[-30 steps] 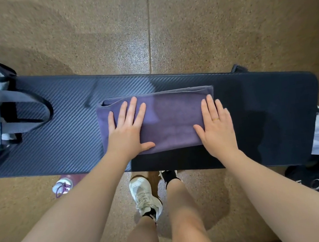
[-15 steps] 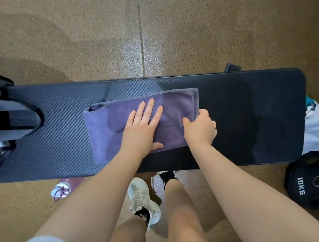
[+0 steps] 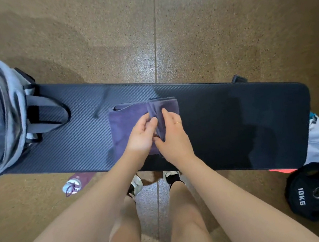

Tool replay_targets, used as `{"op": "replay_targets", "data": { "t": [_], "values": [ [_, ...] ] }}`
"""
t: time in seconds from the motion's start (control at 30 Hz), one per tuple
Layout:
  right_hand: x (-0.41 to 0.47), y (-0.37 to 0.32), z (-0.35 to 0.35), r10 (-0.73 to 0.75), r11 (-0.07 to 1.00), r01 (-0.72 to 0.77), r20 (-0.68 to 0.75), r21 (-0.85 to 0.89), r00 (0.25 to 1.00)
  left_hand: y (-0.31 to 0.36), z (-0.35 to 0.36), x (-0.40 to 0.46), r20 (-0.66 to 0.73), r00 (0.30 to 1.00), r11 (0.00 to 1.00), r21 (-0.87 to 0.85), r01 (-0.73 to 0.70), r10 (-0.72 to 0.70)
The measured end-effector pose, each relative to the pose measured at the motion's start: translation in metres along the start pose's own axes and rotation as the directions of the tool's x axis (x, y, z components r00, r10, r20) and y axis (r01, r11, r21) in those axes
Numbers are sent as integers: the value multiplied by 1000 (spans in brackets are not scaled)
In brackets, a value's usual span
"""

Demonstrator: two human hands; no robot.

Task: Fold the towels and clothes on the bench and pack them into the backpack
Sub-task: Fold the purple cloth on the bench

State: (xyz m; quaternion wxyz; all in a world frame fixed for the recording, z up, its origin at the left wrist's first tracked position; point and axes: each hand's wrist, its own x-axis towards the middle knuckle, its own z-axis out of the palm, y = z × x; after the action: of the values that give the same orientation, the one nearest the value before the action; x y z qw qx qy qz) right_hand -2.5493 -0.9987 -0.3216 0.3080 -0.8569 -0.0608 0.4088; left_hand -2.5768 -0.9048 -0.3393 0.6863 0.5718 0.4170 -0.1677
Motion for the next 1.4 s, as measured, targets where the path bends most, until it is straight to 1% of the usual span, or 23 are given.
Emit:
{"op": "replay_targets", "data": {
  "t": [0.07, 0.1, 0.13, 0.17, 0.23, 0.27, 0.33, 0.4, 0.47, 0.53, 0.63, 0.77, 0.83, 0.9, 0.97, 1.07, 1.13, 1.23, 1.27, 1.3, 1.33, 1.37, 1.4],
  "values": [
    [4, -6, 12, -19, 999, 17, 89, 27, 996, -3, -11, 0, -52, 998, 991, 131, -28, 35],
    [7, -6, 15, -57, 998, 57, 116, 5, 992, -5, -16, 5, -82, 996, 988, 156, -22, 35],
    [9, -4, 16, -113, 991, 121, 115, -61, 987, -6, -19, 10, -108, 993, 984, 179, -18, 38],
    [12, -3, 14, -178, 966, 190, 78, -174, 981, -6, -21, 15, -131, 991, 976, 216, -11, 40],
    [20, 6, 9, -351, 831, 307, -10, -465, 936, -7, -25, 26, -138, 988, 959, 282, -22, 63],
    [25, 11, 6, -381, 766, 317, 2, -559, 925, -8, -27, 30, -125, 990, 951, 308, -31, 72],
    [30, 18, 2, -321, 672, 336, 148, -661, 935, -9, -34, 30, -98, 992, 911, 410, -37, 84],
    [35, 24, 4, -267, 614, 374, 262, -695, 927, -12, -44, 25, -111, 986, 837, 545, -46, 126],
    [37, 27, 9, -255, 573, 389, 295, -721, 921, -18, -58, 18, -192, 959, 782, 621, -47, 210],
    [38, 26, 15, -247, 557, 381, 291, -738, 924, -27, -72, 10, -282, 926, 781, 624, -21, 250],
    [37, 25, 20, -235, 540, 359, 272, -762, 933, -37, -87, 2, -353, 921, 827, 558, 68, 163],
    [30, 20, 30, -247, 534, 367, 275, -762, 929, -45, -100, 3, -296, 955, 850, 497, 176, -25],
    [28, 14, 37, -223, 536, 353, 275, -767, 935, -42, -103, 6, -264, 962, 839, 506, 198, -67],
    [26, 8, 44, -204, 545, 323, 252, -774, 946, -35, -106, 6, -240, 970, 833, 527, 166, -42],
    [24, -1, 51, -185, 569, 312, 252, -761, 950, -26, -114, 5, -224, 970, 833, 551, 47, 94],
    [23, -14, 68, -224, 610, 364, 288, -704, 931, -15, -133, -1, -238, 918, 825, 546, -145, 318],
    [24, -21, 82, -250, 636, 368, 271, -678, 930, -12, -144, -6, -231, 893, 808, 551, -206, 385],
    [28, -24, 95, -252, 701, 356, 252, -618, 934, -17, -146, -10, -136, 900, 751, 609, -254, 414],
    [29, -23, 95, -258, 759, 354, 247, -546, 934, -20, -142, -11, -84, 903, 725, 629, -280, 422],
    [29, -23, 92, -269, 840, 341, 222, -422, 937, -25, -136, -12, -19, 904, 690, 652, -313, 428],
    [28, -23, 87, -265, 913, 300, 159, -275, 951, -31, -129, -13, 58, 907, 646, 683, -341, 417],
    [25, -24, 79, -233, 956, 242, 69, -166, 970, -36, -121, -14, 131, 913, 584, 731, -353, 387],
    [23, -25, 71, -169, 978, 166, -14, -128, 985, -42, -114, -15, 187, 917, 504, 788, -355, 353]
  ]
}}
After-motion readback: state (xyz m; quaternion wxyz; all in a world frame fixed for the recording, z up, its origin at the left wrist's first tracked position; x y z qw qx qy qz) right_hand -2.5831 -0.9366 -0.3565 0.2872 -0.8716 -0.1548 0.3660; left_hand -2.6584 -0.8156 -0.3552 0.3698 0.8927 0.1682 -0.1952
